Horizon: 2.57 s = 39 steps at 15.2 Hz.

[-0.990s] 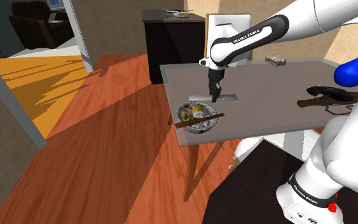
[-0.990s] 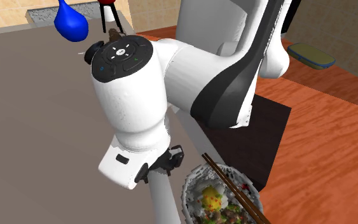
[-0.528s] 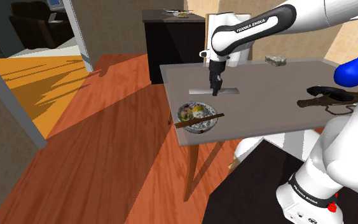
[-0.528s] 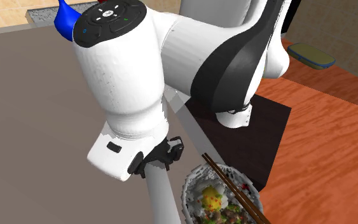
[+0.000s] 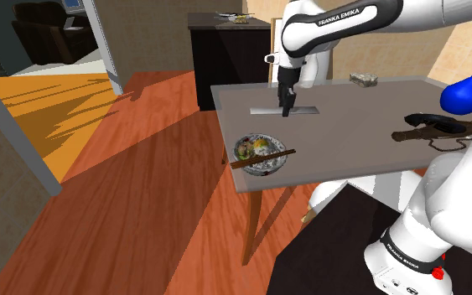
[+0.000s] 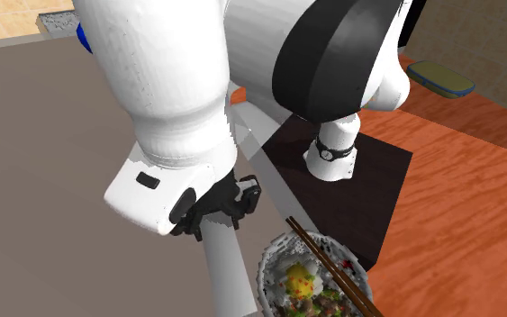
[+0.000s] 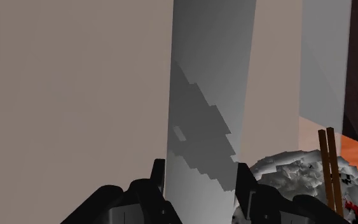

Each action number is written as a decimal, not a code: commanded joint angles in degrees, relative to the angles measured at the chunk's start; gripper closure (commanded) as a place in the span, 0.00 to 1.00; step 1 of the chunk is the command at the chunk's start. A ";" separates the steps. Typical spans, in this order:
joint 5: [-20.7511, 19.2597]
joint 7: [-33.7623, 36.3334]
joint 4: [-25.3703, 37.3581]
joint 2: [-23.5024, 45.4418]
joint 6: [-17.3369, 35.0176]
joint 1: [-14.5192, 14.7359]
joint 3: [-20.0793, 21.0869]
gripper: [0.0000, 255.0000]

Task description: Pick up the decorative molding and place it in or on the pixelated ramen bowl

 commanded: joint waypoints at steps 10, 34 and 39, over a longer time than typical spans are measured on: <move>0.47 11.46 -1.57 -3.74 -2.24 4.89 6.73 1.00; 1.57 17.58 -9.97 -1.08 8.77 7.69 10.47 1.00; 1.57 17.59 -9.97 -1.08 8.77 7.70 10.48 0.00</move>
